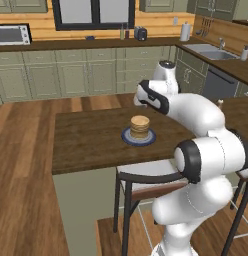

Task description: Take the strawberry from the fridge and place it on top of the pancake, located on the dining counter.

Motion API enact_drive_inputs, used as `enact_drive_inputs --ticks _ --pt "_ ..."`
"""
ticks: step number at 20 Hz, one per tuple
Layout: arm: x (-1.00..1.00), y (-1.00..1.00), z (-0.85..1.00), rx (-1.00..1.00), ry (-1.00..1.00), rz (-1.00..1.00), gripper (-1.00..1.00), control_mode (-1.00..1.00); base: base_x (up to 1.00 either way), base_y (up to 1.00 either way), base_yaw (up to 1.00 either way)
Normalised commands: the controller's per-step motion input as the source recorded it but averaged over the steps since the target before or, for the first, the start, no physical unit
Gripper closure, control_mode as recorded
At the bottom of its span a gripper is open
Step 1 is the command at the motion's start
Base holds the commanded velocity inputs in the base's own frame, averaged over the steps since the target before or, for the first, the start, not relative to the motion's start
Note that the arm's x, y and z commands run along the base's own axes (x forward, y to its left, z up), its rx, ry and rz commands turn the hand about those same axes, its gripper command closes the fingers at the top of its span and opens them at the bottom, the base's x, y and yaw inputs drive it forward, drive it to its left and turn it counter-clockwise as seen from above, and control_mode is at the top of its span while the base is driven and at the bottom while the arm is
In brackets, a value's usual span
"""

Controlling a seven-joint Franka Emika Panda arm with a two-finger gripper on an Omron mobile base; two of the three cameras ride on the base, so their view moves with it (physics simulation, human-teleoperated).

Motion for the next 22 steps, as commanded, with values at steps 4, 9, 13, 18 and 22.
enact_drive_inputs --ticks 4,9,13,18,22 --pt "0.25 0.0 -0.49 -0.01 -0.04 0.0 1.0 -1.0 0.0 0.0 0.0" --pt "0.1 -0.01 0.0 0.0 0.02 0.0 1.0 -1.0 0.0 0.0 0.0" --pt "0.43 -0.01 -0.01 0.0 0.16 0.0 1.0 -1.0 0.0 0.0 0.0" --pt "0.76 0.0 -0.04 0.0 0.14 0.0 1.0 -1.0 0.0 0.0 0.0" --pt "0.34 0.0 -0.1 0.0 0.24 0.0 1.0 -1.0 0.0 0.0 0.0"
